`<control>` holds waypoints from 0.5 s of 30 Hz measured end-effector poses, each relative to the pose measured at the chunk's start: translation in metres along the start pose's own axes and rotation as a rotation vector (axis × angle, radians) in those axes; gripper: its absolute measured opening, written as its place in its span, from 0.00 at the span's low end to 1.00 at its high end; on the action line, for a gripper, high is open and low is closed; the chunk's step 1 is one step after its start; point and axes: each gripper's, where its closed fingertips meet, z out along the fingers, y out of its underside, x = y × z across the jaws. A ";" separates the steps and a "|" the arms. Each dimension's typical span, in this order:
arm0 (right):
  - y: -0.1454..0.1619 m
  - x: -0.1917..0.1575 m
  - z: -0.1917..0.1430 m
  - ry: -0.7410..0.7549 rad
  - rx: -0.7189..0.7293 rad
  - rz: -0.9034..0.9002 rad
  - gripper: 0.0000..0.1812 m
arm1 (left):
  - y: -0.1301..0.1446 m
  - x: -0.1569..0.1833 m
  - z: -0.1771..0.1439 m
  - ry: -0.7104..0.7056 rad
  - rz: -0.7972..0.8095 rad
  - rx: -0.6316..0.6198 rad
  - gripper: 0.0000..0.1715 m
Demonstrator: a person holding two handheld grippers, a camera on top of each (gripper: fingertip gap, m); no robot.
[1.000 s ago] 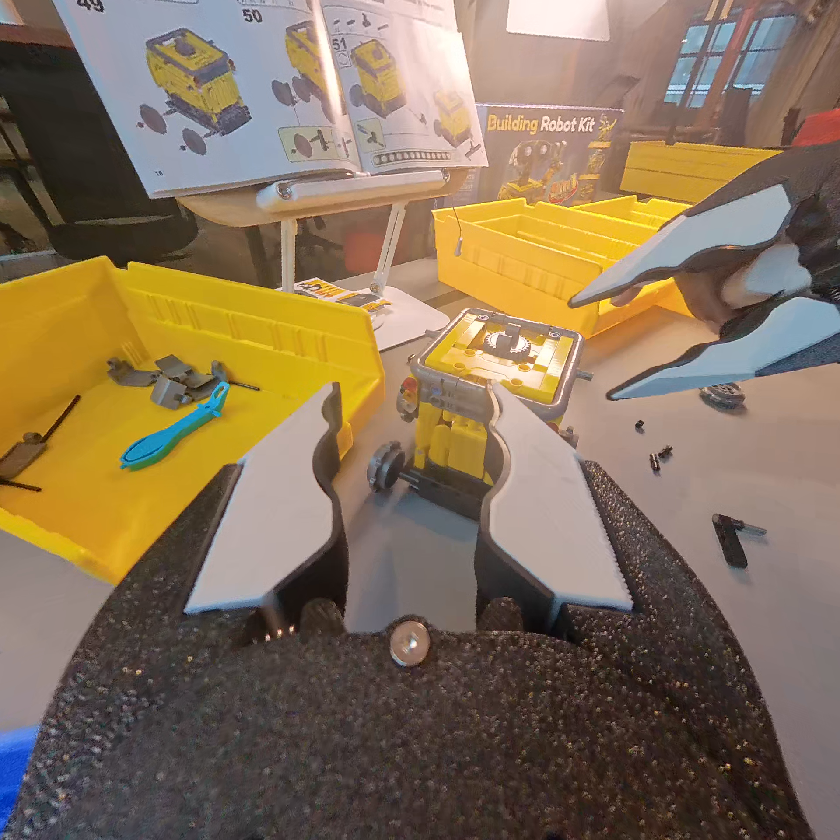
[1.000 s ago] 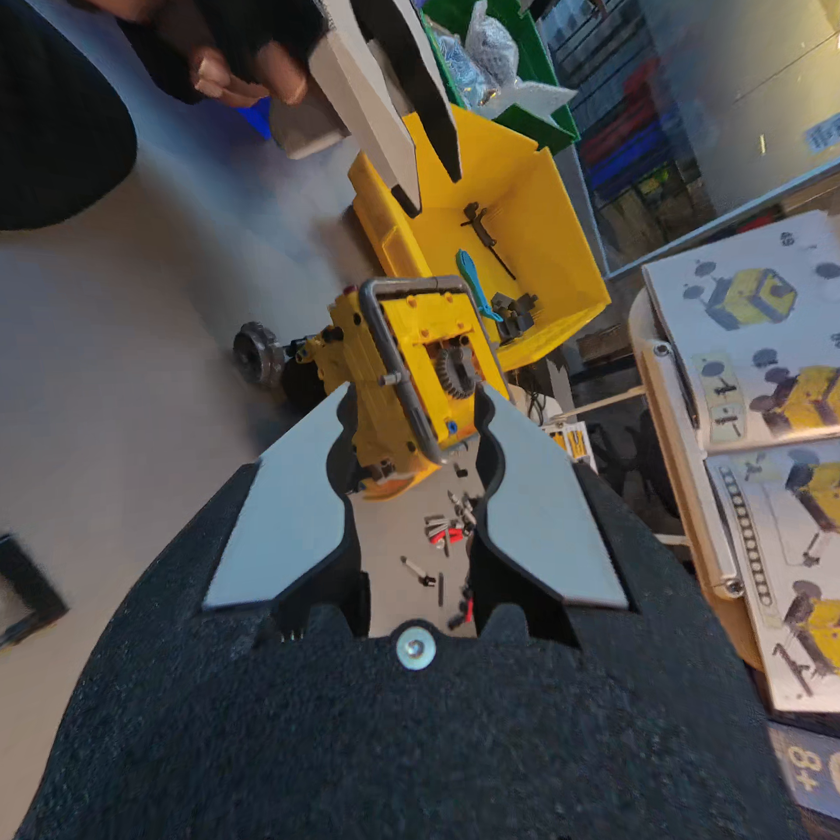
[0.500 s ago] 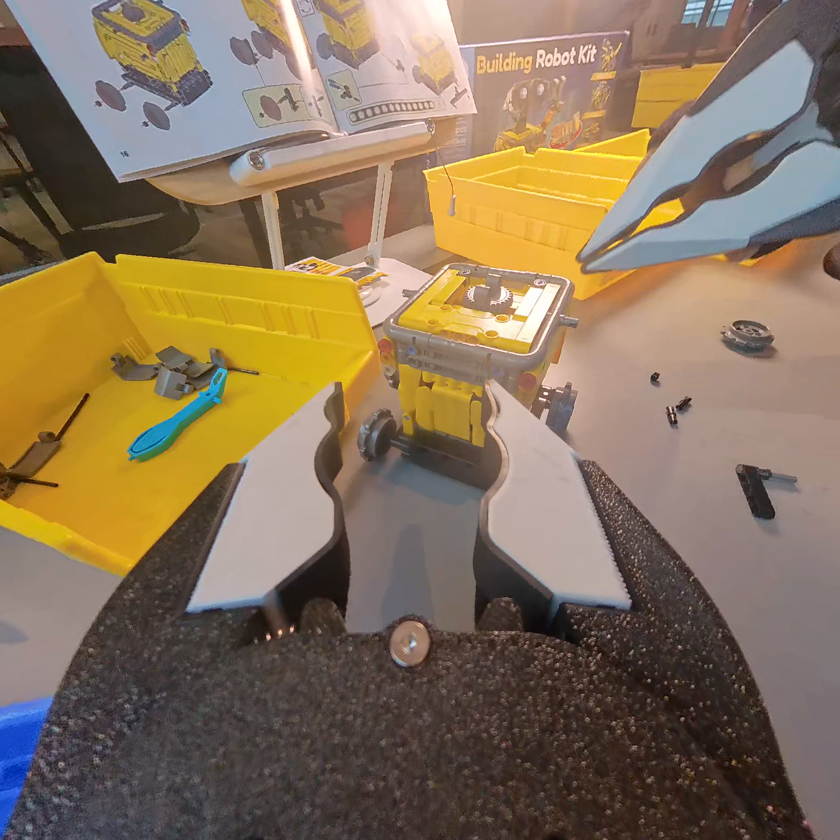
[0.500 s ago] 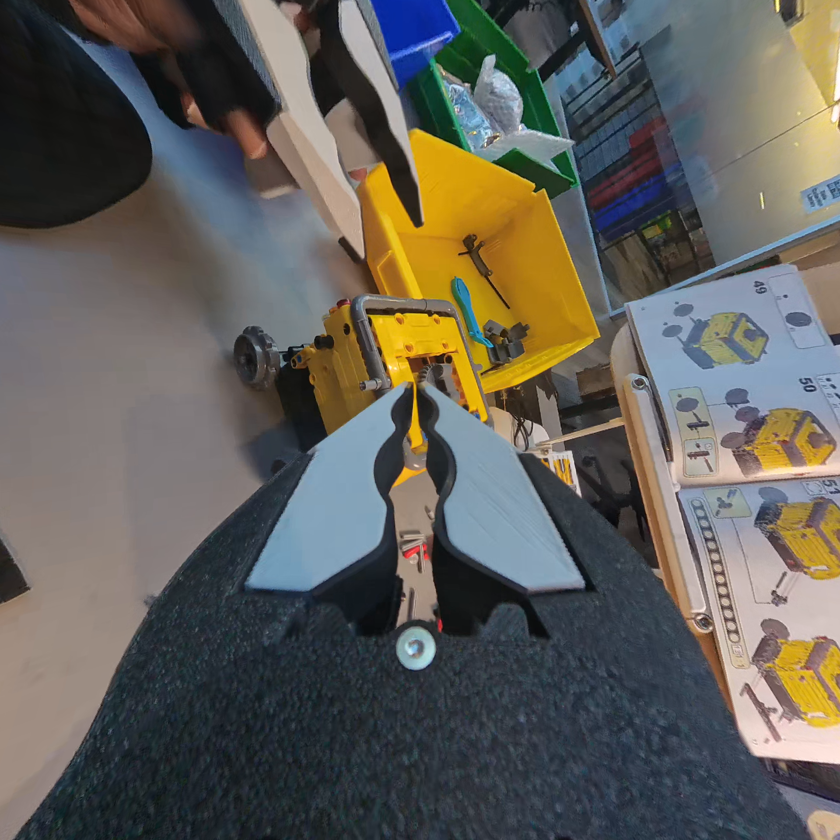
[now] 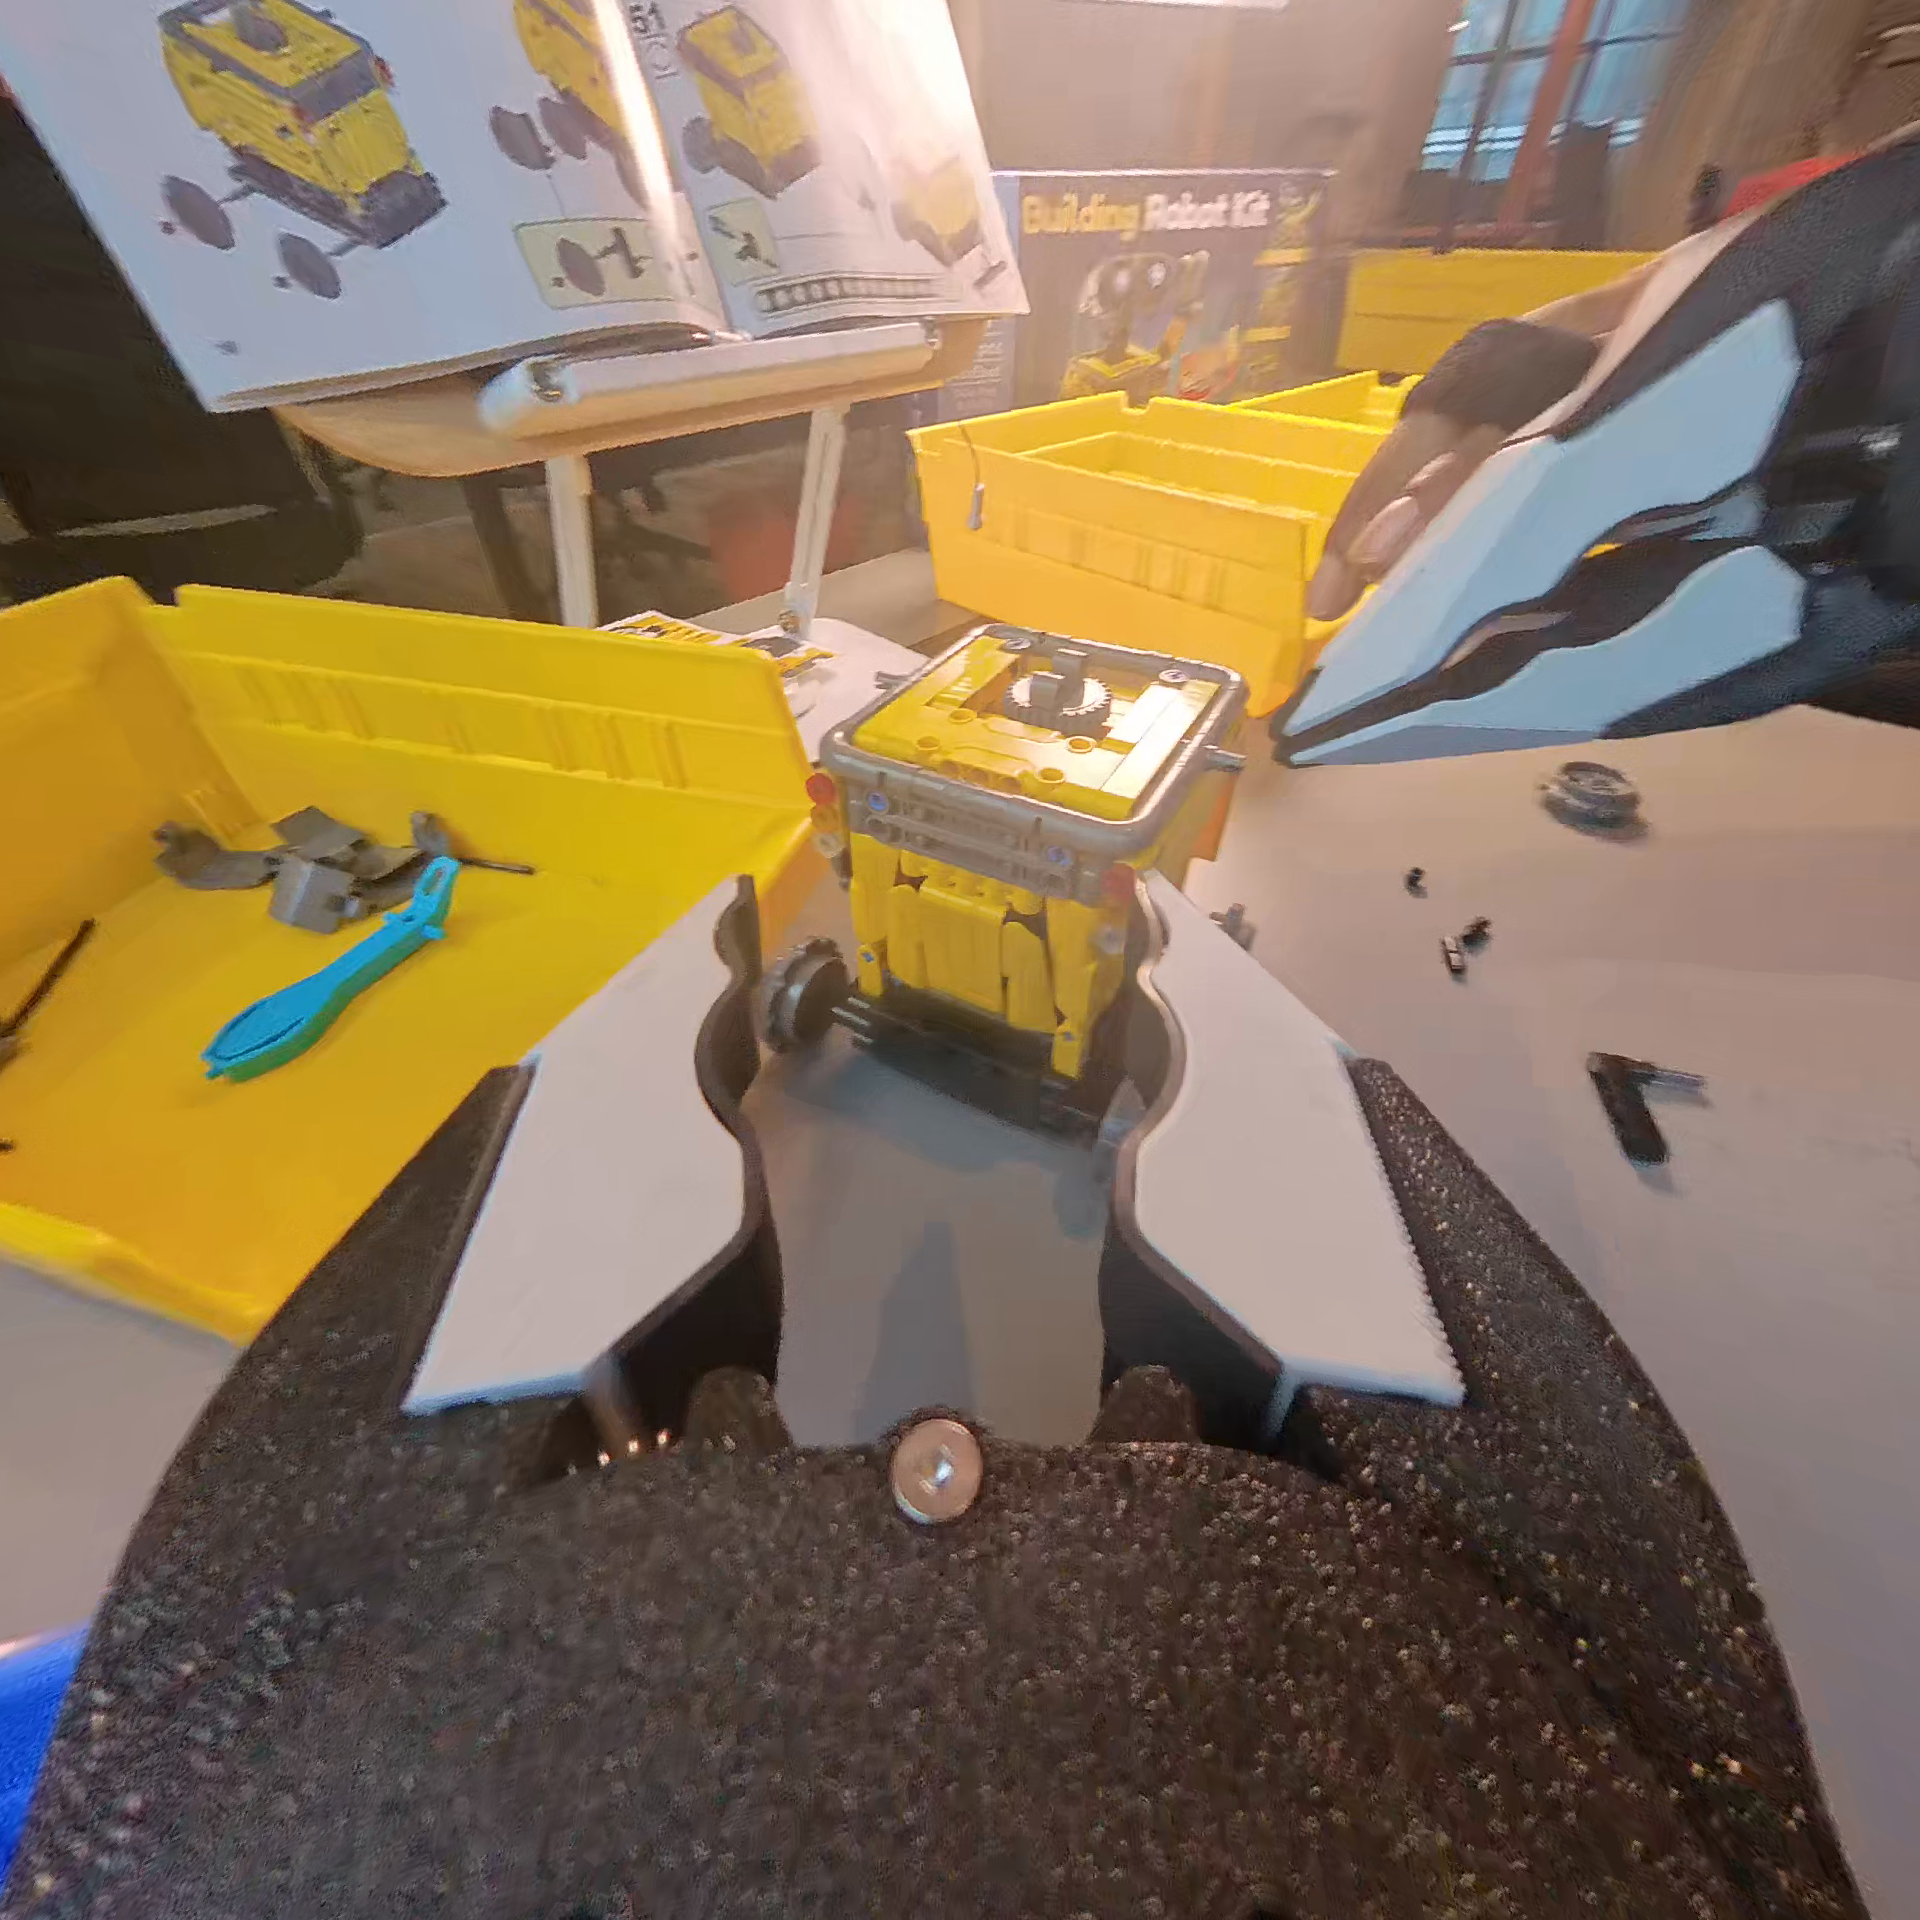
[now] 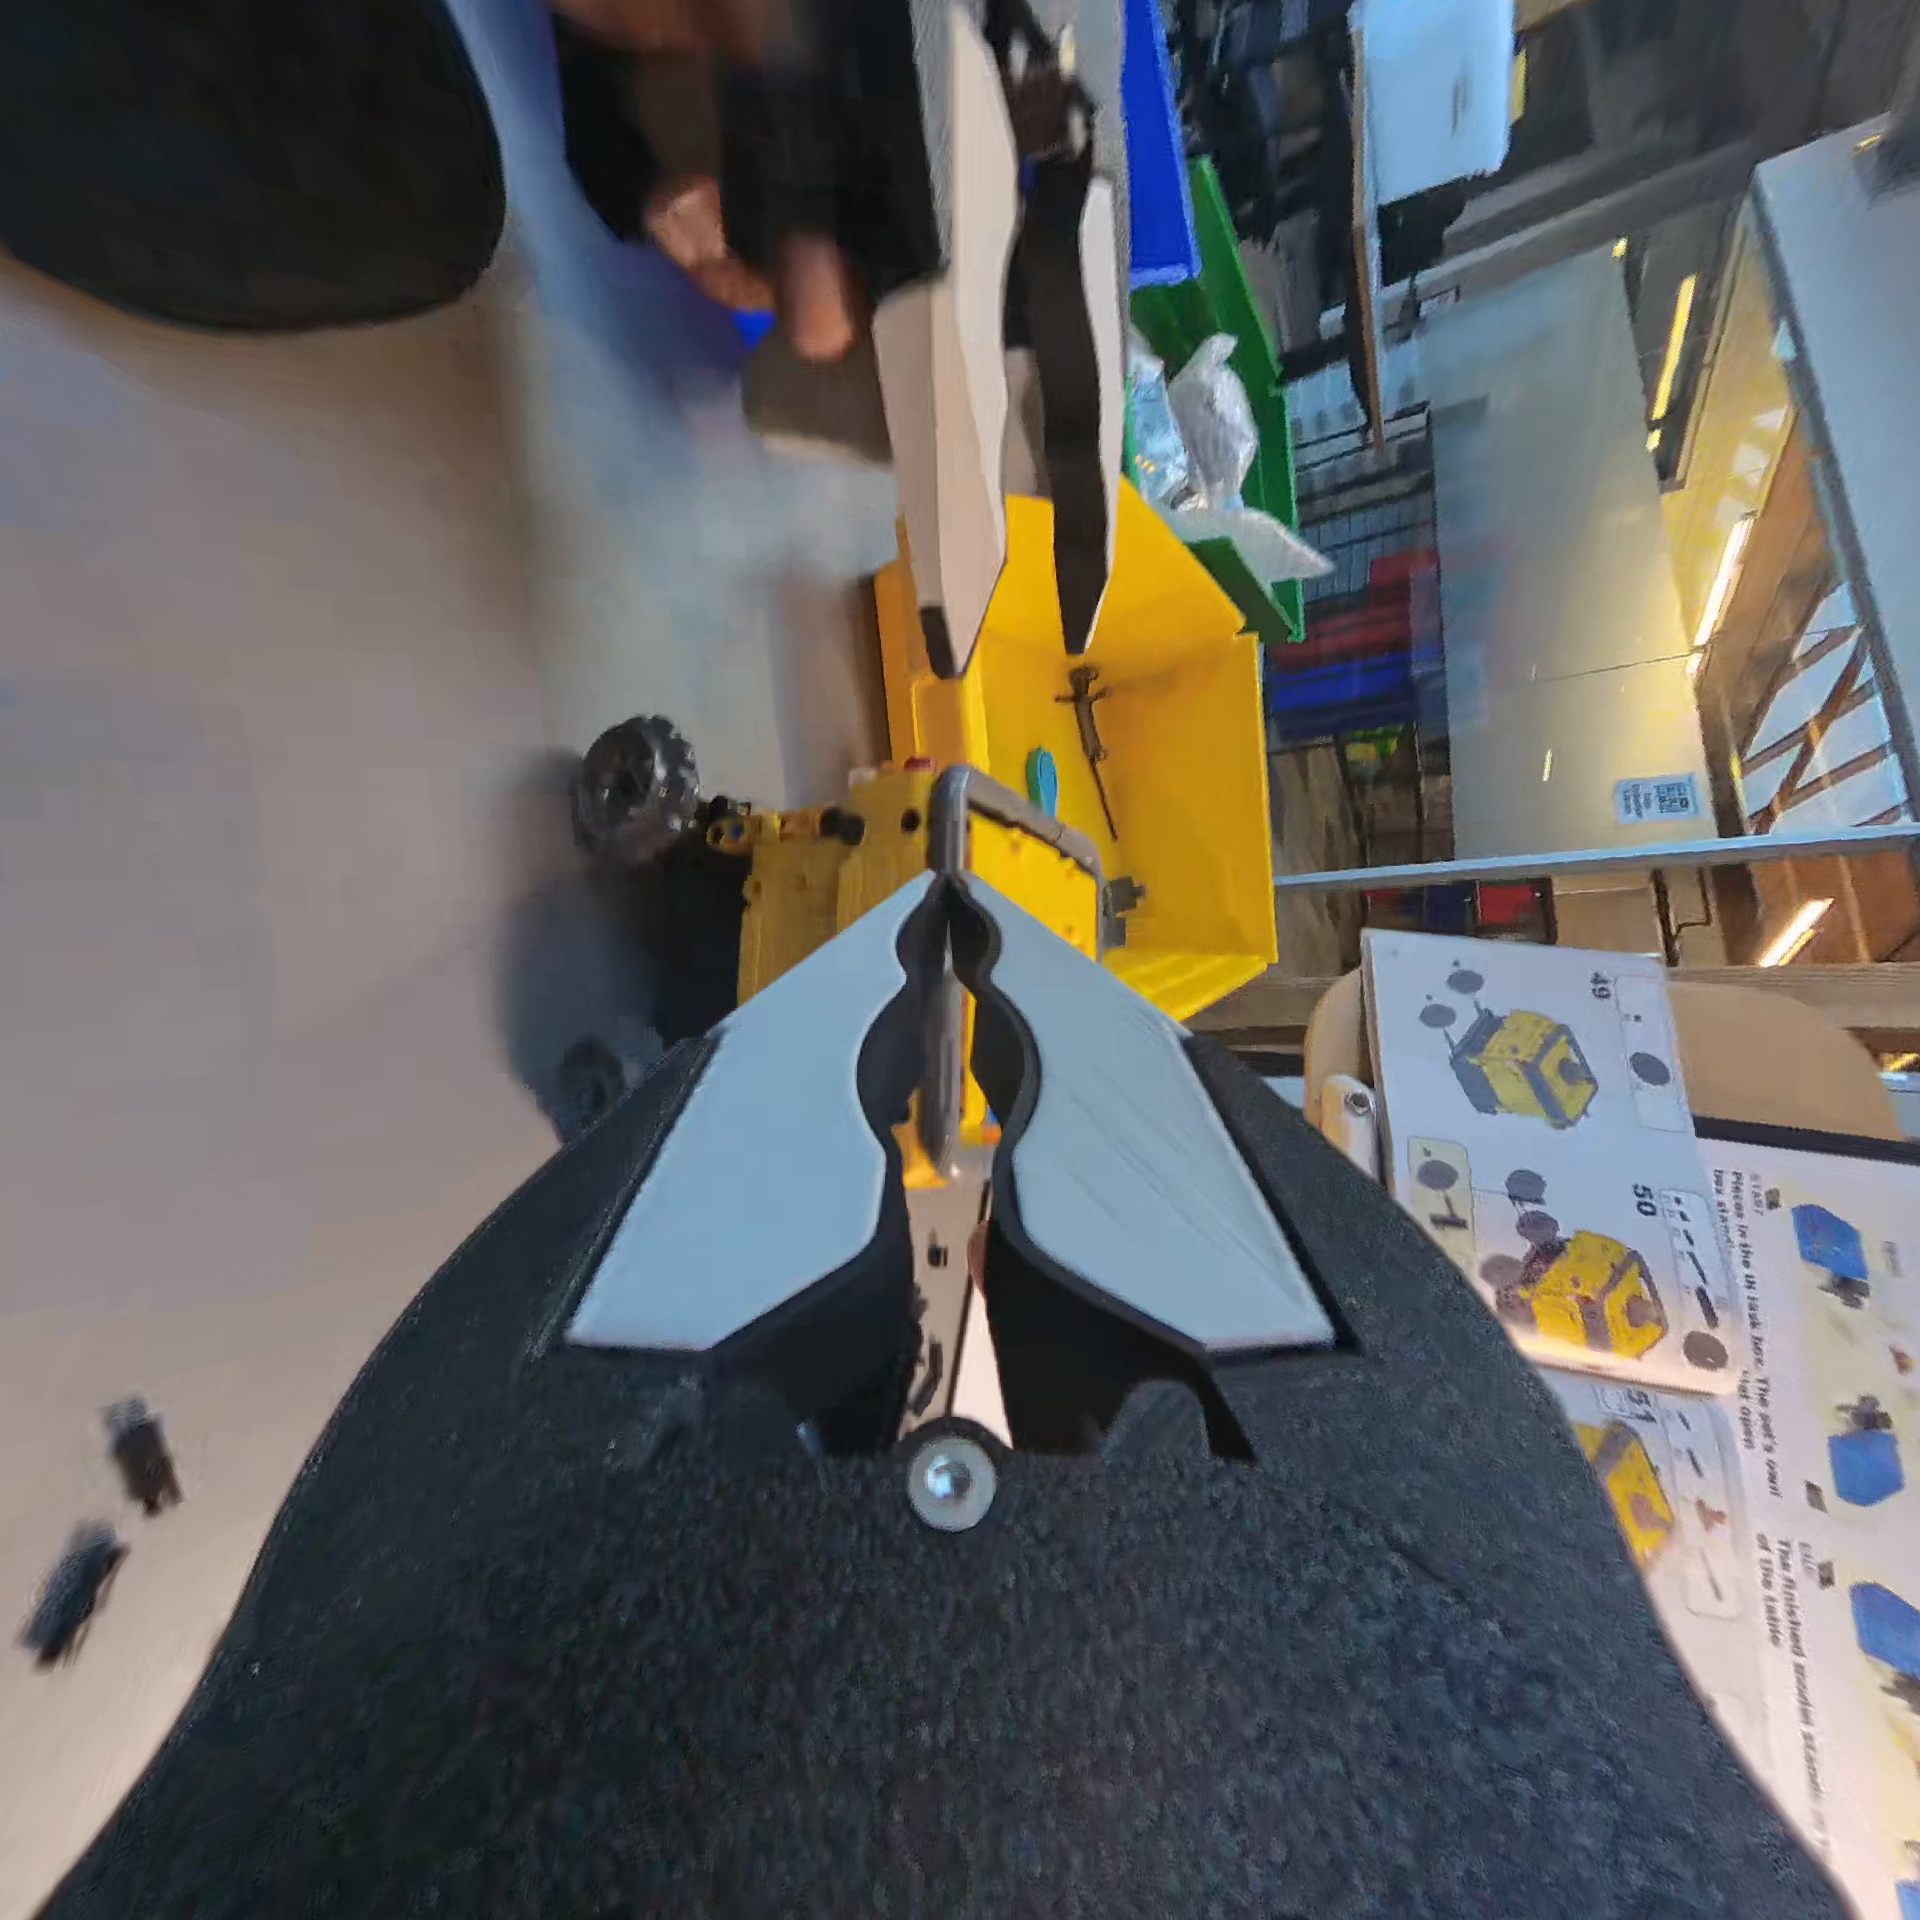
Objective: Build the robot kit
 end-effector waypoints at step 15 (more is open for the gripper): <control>0.054 -0.005 -0.025 0.001 -0.120 1.170 0.60 | 0.023 0.047 0.043 -0.027 0.010 -0.226 0.34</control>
